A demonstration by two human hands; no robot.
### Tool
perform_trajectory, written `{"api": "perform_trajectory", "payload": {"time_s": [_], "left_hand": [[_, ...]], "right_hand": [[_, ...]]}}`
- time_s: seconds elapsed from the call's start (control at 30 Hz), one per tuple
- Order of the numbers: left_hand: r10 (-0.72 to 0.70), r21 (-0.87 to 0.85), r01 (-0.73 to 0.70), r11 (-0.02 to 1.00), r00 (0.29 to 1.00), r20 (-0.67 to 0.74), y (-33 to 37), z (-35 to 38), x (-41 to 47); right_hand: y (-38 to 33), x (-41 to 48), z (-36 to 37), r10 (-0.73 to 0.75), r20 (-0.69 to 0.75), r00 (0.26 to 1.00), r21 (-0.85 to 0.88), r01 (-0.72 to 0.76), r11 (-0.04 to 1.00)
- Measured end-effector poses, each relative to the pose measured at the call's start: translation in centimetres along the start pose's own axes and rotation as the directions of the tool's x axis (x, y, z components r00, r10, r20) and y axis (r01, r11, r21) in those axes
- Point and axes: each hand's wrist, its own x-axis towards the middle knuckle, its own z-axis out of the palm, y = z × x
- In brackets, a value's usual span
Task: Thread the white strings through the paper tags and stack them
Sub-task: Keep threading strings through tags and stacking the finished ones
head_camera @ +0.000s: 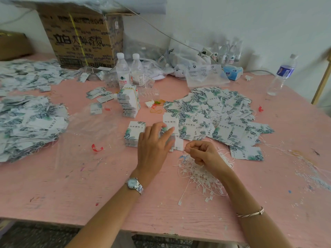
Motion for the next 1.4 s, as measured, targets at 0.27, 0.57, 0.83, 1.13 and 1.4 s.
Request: {"api": "perform_trajectory", "payload": {"time_s": [0.27, 0.57, 0.83, 1.13, 1.4], "left_hand": [[0.132, 0.053, -0.133, 0.990, 0.991, 0.020, -1.9, 0.4, 1.0], [0.293, 0.106, -0.276, 0.955, 0.934, -0.205, -2.4, 0.3, 0.9], [0.461, 0.197, -0.421, 0.885, 0.851, -0.252, -3.7, 1.7, 1.4], [0.449, 0.087, -0.440, 0.894, 0.869, -0.210, -4.3, 2.8, 1.7], [0.474, 0.073, -0.474, 0.877, 0.831, -0.291, -4.8, 3.0, 1.1]], "right_hand": [[0.3, 0.3, -0.2, 0.000, -0.018, 1.000, 0.069, 0.001, 0.998], [0.3, 0.4, -0.4, 0.009, -0.062, 0.998, 0.155, 0.001, 0.988], [0.3, 0.5, -0.5, -0.003, -0.040, 0.999, 0.198, 0.011, 0.980], [0.4, 0.5, -0.6, -0.010, -0.035, 0.999, 0.184, 0.017, 0.983], [0.3, 0.5, -0.6, -0.007, -0.046, 0.999, 0.181, 0.015, 0.983]]}}
